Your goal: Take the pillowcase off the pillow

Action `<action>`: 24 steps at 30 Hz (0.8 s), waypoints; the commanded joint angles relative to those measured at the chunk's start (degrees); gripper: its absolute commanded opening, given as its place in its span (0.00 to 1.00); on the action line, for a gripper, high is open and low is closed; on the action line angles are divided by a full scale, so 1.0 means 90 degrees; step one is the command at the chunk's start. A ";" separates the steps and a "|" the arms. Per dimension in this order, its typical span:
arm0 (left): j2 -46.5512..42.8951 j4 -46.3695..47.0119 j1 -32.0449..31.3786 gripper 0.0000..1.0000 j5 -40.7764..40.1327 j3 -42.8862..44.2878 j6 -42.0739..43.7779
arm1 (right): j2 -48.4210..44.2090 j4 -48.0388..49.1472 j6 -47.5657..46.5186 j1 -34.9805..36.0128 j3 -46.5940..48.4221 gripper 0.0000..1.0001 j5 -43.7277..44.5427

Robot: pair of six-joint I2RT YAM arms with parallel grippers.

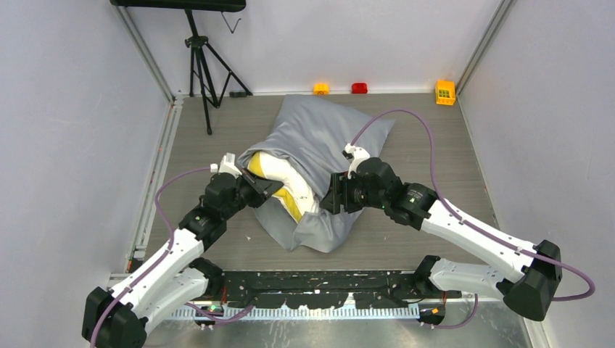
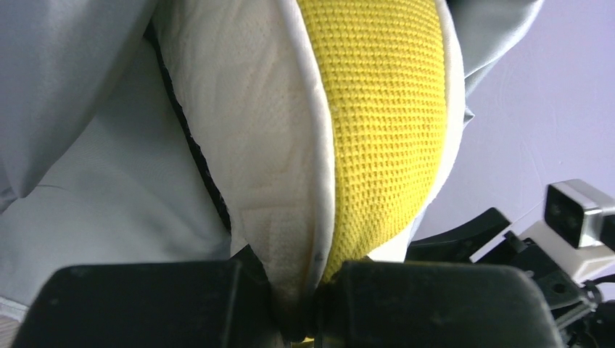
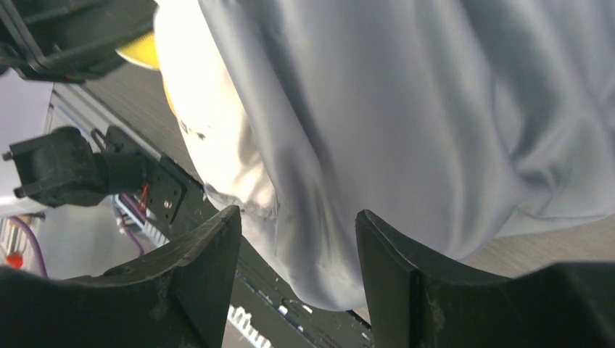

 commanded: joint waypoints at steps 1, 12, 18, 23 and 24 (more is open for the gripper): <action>-0.0063 0.0423 0.0056 0.00 -0.0314 0.0354 0.0166 | 0.0093 0.0184 0.0354 0.0067 -0.0317 0.61 -0.0658; 0.0223 -0.0743 0.0831 0.00 -0.0499 0.1561 0.1028 | -0.0296 -0.0977 0.0560 0.0056 -0.0772 0.00 0.0885; 0.0634 -0.0621 0.2268 0.00 0.1131 0.2090 0.0896 | -0.0185 -0.1335 0.1098 -0.0367 -0.1025 0.00 0.1907; 0.1004 -0.0555 0.2589 0.00 0.2357 0.2422 0.0891 | 0.0084 -0.0795 0.0961 -0.0838 -0.1216 0.00 0.1260; 0.1076 -0.0485 0.2593 0.00 0.2554 0.2428 0.0860 | 0.0147 -0.0521 0.0826 -0.0841 -0.1213 0.00 0.0705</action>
